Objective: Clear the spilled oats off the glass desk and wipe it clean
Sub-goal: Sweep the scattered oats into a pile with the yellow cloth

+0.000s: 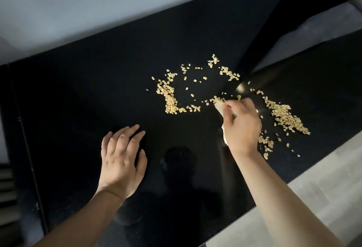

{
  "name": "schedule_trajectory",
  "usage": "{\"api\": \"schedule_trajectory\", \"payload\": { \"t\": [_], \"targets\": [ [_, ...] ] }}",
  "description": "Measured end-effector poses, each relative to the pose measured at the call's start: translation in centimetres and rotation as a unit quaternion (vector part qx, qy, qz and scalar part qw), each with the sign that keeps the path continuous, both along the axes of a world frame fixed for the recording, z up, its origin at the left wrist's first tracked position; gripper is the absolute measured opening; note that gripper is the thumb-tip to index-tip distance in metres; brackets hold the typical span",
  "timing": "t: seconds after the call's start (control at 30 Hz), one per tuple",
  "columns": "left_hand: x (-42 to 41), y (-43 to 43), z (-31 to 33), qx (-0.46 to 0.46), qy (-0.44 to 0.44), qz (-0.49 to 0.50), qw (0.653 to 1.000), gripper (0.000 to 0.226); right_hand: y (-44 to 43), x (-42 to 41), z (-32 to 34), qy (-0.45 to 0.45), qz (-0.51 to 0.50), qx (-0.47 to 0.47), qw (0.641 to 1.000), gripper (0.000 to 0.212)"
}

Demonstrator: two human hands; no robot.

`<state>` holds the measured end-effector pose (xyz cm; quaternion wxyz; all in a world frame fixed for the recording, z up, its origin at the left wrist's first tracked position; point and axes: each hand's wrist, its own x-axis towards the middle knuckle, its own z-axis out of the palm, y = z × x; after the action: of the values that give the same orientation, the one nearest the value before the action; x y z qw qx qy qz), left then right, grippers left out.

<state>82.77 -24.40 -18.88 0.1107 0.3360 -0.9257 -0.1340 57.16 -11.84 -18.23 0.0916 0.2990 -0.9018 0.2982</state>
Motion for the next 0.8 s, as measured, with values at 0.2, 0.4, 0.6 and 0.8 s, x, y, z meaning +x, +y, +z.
{"api": "schedule_trajectory", "payload": {
  "t": [0.2, 0.4, 0.6, 0.8],
  "targets": [
    [0.0, 0.0, 0.1, 0.002, -0.001, -0.005, 1.000, 0.042, -2.9, 7.1, 1.2, -0.048, 0.130, -0.047, 0.989, 0.009],
    [0.0, -0.2, 0.1, 0.005, -0.003, -0.008, 1.000, 0.042, -7.1, 8.0, -0.7, 0.000, 0.212, 0.010, 0.977, 0.026],
    [0.1, -0.2, -0.1, 0.007, 0.005, -0.008, 1.000, 0.041, -5.9, 1.8, -0.6, 0.018, 0.080, 0.023, 0.996, 0.010],
    [0.1, -0.3, 0.1, 0.024, 0.010, -0.009, 1.000, 0.040, -4.1, 0.4, 0.1, -0.013, -0.002, -0.042, 0.999, 0.011]
  ]
}}
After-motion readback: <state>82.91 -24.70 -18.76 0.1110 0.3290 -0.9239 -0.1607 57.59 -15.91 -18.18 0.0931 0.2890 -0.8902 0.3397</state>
